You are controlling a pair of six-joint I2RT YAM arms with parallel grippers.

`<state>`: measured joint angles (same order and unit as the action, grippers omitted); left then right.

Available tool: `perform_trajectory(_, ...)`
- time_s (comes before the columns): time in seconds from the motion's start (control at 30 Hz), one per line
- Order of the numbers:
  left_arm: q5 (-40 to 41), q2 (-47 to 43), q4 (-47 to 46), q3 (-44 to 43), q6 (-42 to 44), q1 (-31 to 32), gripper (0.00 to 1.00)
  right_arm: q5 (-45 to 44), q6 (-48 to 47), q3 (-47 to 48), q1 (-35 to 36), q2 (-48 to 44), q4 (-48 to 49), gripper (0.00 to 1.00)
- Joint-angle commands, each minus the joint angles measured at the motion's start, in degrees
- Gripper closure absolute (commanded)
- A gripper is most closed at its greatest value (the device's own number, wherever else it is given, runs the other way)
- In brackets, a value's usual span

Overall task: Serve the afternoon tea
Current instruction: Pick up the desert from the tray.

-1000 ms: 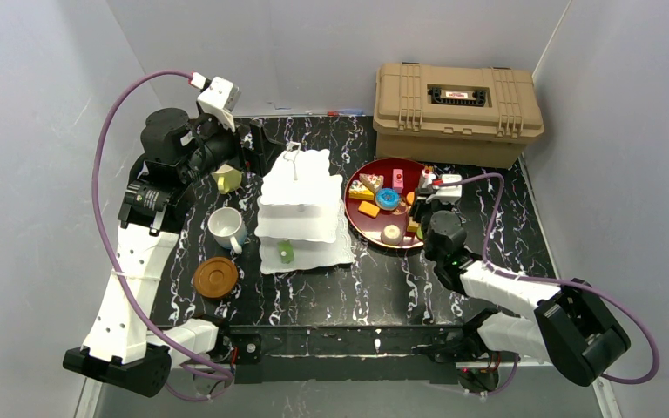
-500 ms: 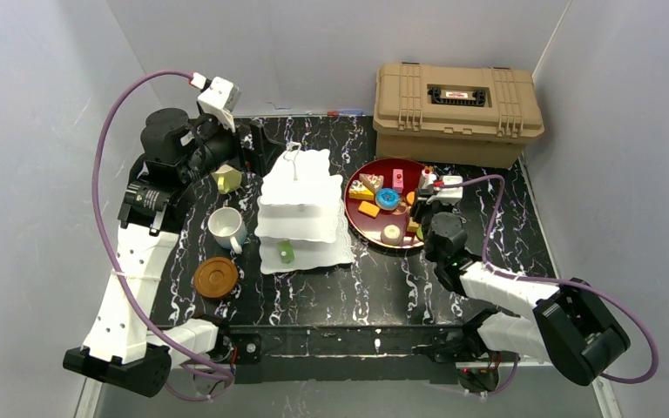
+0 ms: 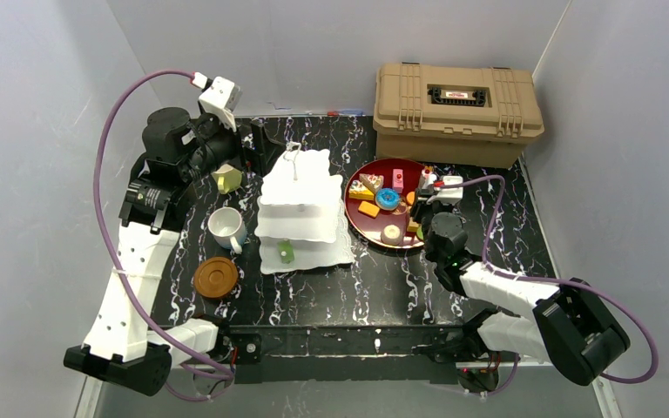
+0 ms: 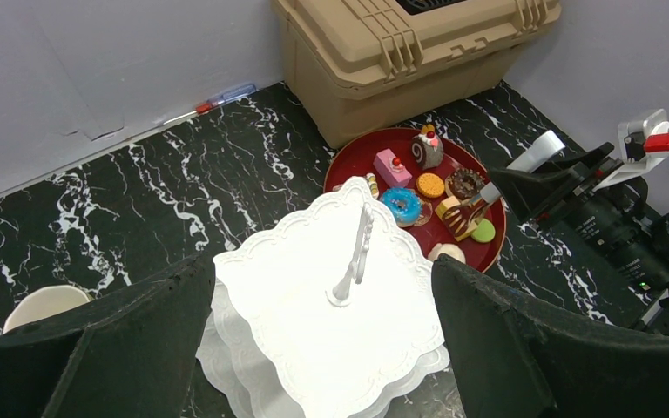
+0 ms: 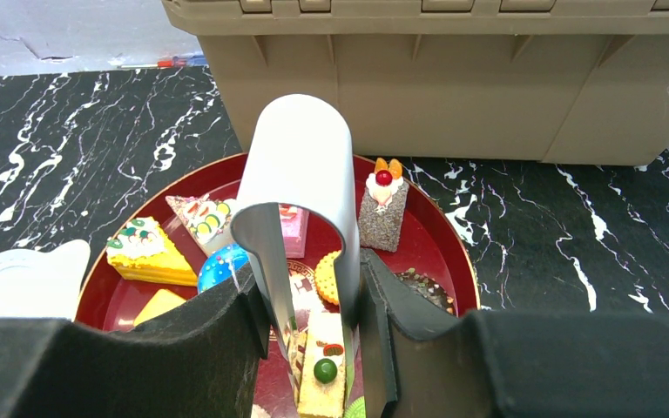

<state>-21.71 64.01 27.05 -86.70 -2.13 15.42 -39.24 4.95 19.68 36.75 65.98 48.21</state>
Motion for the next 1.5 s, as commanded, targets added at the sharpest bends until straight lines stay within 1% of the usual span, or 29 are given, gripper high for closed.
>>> perform_trajectory(0.0, -1.11, -0.01, -0.10, -1.31, 0.01, -0.42, 0.08, -0.06, 0.57, 0.42, -0.20, -0.69, -3.71, 0.99)
perform_trajectory(0.23, -1.20, 0.11, -0.15, -1.67, 0.00, -0.46, 0.08, 3.11, -1.90, 5.27, -0.11, -4.79, -6.76, 0.99)
perform_trajectory(0.5, -1.36, 0.08, -0.24, -1.62, -0.07, -0.44, 0.09, 5.95, -2.79, 7.78, -0.10, -8.67, -9.03, 0.99)
perform_trajectory(0.73, -1.49, 0.08, -0.29, -1.63, -0.35, -0.44, 0.09, 7.58, -2.58, 8.37, -0.10, -9.22, -9.83, 0.99)
perform_trajectory(0.83, -1.40, 0.05, -0.15, -1.55, -0.07, -0.39, 0.09, 9.34, -1.68, 10.32, 0.25, -10.30, -12.09, 0.99)
perform_trajectory(0.93, -1.40, 0.07, -0.24, -1.55, -0.13, -0.44, 0.09, 9.64, -1.56, 12.51, 2.02, -11.87, -15.04, 0.99)
perform_trajectory(1.17, -1.66, 0.07, -0.37, -1.60, -0.51, -0.45, 0.10, 6.10, -0.20, 15.35, 8.67, -16.08, -22.23, 0.99)
perform_trajectory(1.47, -1.73, -0.08, -0.15, -1.89, -0.48, -0.39, 0.10, 2.33, 3.94, 15.01, 18.09, -17.95, -25.89, 0.99)
